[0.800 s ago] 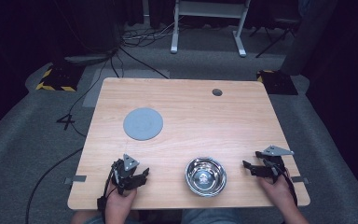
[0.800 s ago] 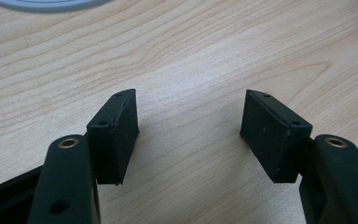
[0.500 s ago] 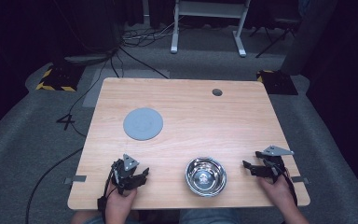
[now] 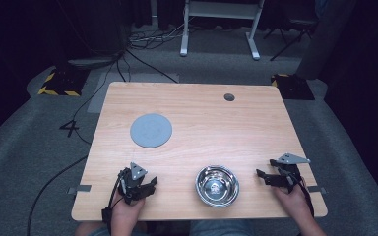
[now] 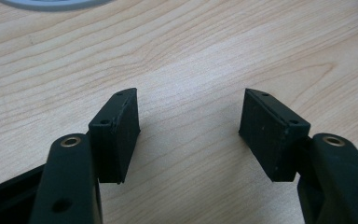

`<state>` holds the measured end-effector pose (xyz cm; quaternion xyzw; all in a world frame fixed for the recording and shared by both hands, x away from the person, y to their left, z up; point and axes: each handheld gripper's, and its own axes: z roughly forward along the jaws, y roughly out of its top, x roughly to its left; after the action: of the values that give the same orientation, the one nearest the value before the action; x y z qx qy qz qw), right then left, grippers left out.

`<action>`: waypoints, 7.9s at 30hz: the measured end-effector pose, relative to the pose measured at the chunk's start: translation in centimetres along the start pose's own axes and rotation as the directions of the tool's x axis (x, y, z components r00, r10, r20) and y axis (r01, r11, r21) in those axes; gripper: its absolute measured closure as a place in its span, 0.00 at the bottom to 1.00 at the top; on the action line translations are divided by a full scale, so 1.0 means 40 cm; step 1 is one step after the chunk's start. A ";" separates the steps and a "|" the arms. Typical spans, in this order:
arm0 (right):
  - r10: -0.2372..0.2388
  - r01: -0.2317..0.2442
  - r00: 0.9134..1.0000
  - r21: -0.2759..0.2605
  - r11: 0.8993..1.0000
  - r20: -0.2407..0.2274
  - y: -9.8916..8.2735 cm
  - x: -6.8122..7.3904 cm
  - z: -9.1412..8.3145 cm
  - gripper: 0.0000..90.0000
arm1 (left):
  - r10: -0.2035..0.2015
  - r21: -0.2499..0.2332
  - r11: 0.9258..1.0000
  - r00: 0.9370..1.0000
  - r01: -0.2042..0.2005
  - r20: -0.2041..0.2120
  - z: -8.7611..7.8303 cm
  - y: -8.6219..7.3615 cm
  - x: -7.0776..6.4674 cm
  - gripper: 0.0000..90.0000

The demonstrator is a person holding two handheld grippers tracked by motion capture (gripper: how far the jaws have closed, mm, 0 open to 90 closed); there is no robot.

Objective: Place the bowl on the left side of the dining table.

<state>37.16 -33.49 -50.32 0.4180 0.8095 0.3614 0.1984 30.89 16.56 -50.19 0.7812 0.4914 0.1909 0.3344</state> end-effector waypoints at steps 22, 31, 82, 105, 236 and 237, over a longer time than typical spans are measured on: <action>0.000 0.000 1.000 0.000 1.000 0.000 0.000 0.000 0.000 0.27 | -0.052 -0.041 0.998 0.998 0.053 0.031 -0.073 0.066 -0.056 0.43; 0.000 0.000 1.000 0.000 1.000 0.000 0.000 0.000 0.000 0.27 | -0.046 -0.037 0.998 0.996 0.049 0.081 -0.101 0.120 -0.107 0.46; 0.008 -0.008 1.000 0.002 1.000 0.006 0.000 0.002 -0.001 0.27 | -0.076 0.342 0.939 0.948 -0.035 0.308 0.146 0.263 -0.283 0.79; 0.013 -0.013 1.000 -0.002 1.000 0.010 -0.001 0.004 -0.001 0.27 | -0.036 0.180 0.983 0.937 -0.029 0.346 0.039 0.308 -0.300 0.92; 0.031 -0.031 0.999 -0.001 1.000 0.033 0.002 0.003 0.003 0.28 | -0.609 0.181 0.786 0.791 0.591 0.059 0.196 0.390 0.406 0.91; 0.031 -0.031 0.999 -0.001 1.000 0.033 0.002 0.003 0.003 0.28 | -0.613 0.188 0.783 0.786 0.593 0.075 0.197 0.388 0.407 0.91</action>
<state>37.20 -33.32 -50.33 0.4364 0.7995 0.3576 0.2061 53.00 23.96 -45.21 0.6171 0.7056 -0.0169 0.3480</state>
